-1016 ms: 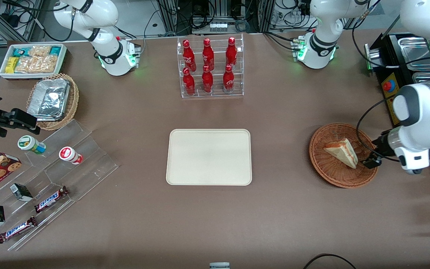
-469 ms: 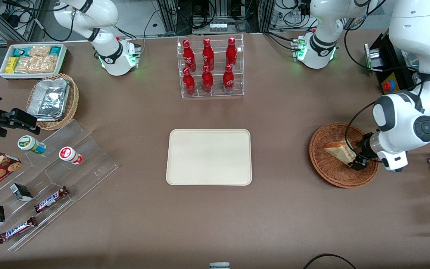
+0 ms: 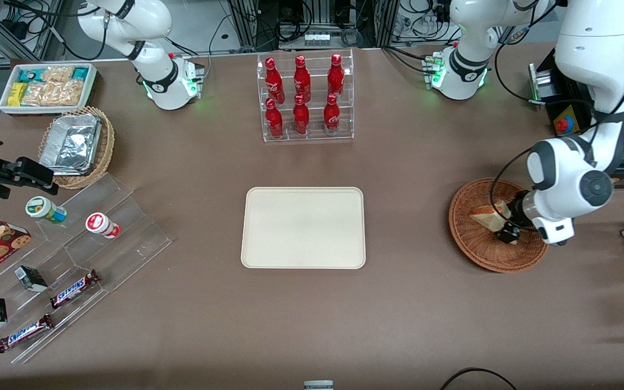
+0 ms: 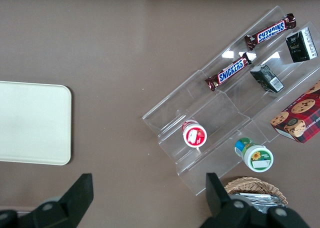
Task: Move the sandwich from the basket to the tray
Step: 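Close the left gripper on the sandwich wedge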
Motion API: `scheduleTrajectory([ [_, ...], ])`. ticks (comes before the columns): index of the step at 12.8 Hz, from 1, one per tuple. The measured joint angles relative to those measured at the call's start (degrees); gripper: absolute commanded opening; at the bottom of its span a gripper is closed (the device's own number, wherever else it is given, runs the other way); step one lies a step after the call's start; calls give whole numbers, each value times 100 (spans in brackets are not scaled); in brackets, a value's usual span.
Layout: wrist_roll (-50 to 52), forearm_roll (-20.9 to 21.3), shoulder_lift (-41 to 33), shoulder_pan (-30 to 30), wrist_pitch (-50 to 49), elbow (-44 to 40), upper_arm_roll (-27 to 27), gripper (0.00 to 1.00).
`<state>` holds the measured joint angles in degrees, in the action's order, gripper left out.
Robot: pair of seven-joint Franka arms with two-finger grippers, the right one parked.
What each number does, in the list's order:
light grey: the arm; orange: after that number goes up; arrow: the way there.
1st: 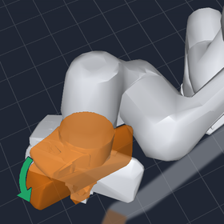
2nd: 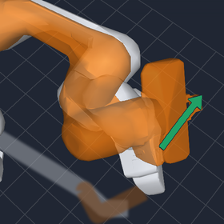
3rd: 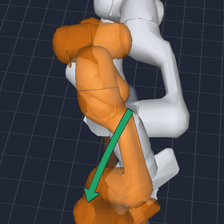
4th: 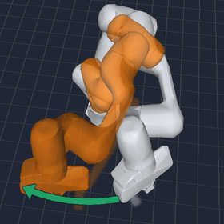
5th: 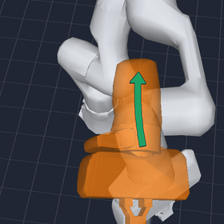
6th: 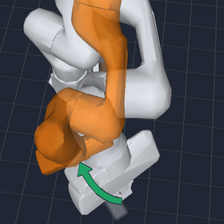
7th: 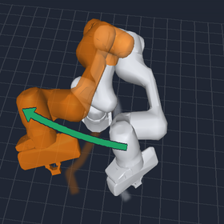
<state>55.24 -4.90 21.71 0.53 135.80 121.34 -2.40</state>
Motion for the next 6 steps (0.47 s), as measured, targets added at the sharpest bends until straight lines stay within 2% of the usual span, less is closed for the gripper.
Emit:
scheduleTrajectory([
  [1, 15, 0, 15, 63, 4, 14, 0, 74],
  [2, 22, 0, 16, 87, 4, 30, 0, 56],
  [3, 22, 0, 16, 85, 4, 41, -2, 48],
  [6, 8, 1, 8, 64, -1, 49, -20, 46],
])
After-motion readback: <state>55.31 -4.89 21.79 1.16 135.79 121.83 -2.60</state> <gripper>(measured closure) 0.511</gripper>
